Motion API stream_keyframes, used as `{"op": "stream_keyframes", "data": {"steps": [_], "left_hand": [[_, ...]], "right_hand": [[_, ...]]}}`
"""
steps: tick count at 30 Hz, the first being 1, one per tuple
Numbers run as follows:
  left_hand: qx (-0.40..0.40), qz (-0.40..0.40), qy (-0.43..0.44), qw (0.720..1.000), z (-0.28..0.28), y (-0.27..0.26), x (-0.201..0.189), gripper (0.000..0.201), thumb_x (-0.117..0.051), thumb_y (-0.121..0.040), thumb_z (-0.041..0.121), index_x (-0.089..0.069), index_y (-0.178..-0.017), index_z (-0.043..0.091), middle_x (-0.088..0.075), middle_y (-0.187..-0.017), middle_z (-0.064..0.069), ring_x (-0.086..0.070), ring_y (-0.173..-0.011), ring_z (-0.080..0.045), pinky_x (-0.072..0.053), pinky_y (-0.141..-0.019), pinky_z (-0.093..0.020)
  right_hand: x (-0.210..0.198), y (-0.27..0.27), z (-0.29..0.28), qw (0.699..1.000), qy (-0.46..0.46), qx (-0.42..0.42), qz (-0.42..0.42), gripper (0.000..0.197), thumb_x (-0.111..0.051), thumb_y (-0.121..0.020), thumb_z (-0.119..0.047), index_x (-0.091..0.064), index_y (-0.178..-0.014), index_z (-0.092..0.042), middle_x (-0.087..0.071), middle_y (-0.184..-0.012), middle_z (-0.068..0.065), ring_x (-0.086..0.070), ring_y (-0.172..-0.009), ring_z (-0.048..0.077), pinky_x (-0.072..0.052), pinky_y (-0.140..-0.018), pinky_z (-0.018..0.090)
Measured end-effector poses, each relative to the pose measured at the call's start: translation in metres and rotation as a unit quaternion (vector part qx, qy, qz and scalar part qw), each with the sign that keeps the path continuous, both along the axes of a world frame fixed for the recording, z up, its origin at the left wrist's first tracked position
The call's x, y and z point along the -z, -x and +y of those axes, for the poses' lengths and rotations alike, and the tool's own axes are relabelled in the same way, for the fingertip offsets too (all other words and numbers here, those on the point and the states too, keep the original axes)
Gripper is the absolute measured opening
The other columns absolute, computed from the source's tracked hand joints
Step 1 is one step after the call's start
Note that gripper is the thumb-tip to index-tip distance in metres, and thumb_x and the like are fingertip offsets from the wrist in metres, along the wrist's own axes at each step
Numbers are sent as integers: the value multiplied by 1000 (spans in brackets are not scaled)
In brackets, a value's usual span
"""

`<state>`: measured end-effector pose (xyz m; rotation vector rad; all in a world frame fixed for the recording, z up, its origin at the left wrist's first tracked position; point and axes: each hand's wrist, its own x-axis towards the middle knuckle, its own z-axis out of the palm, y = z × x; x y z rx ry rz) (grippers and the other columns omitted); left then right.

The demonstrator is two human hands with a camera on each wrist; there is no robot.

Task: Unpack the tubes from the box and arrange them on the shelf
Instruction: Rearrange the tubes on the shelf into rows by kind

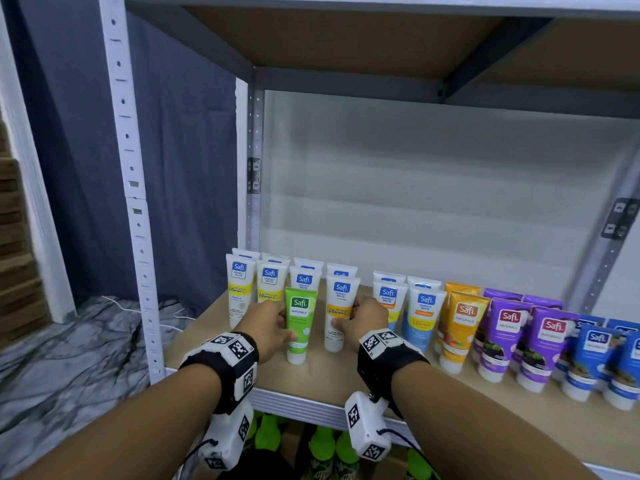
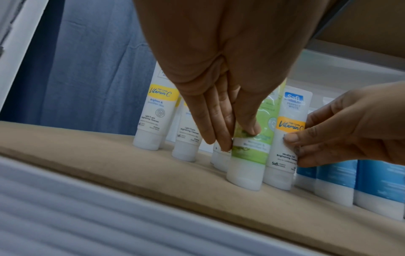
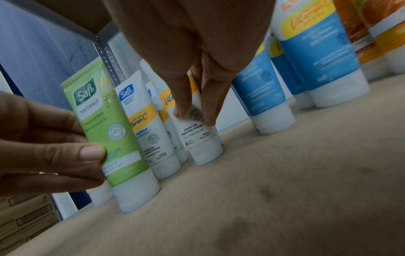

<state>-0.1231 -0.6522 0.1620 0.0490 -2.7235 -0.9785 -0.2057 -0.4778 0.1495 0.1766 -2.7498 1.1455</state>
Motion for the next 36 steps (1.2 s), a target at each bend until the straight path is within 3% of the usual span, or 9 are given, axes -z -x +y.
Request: {"op": "stream_keyframes", "data": {"steps": [21,27,32,36], "left_hand": [[-8,10,3,1000,-6,3,7,19,-76,-79,21,-70,-97,16,-71,-90,3,-65,-87,-10,-49,-81,-20],[-5,-4,1,1000,-4,3,6,19,-78,-78,20,-71,-95,14,-72,-90,2,-66,-87,-10,-49,-79,-18],[9,-13,4,1000,11,3,3,21,-80,-75,21,-70,-92,12,-71,-89,0,-66,-87,-13,-49,-75,-18],[52,-12,1,999,41,2,1,19,-80,-74,22,-70,-88,14,-70,-84,2,-65,-80,-11,-50,-73,-17]], "right_hand": [[3,9,-6,1000,-17,20,-4,41,-77,-77,-27,-63,-113,-13,-68,-116,6,-64,-107,24,-48,-82,27],[-2,-3,-2,999,-34,2,-2,39,-76,-79,-26,-63,-113,-11,-68,-116,6,-63,-109,24,-50,-89,30],[-8,-31,22,997,-61,-50,-22,41,-75,-79,-23,-63,-115,-7,-68,-114,7,-63,-107,23,-49,-88,26],[0,-60,67,992,-93,-72,-53,46,-81,-71,-27,-64,-112,-13,-69,-105,2,-65,-99,16,-52,-85,24]]}}
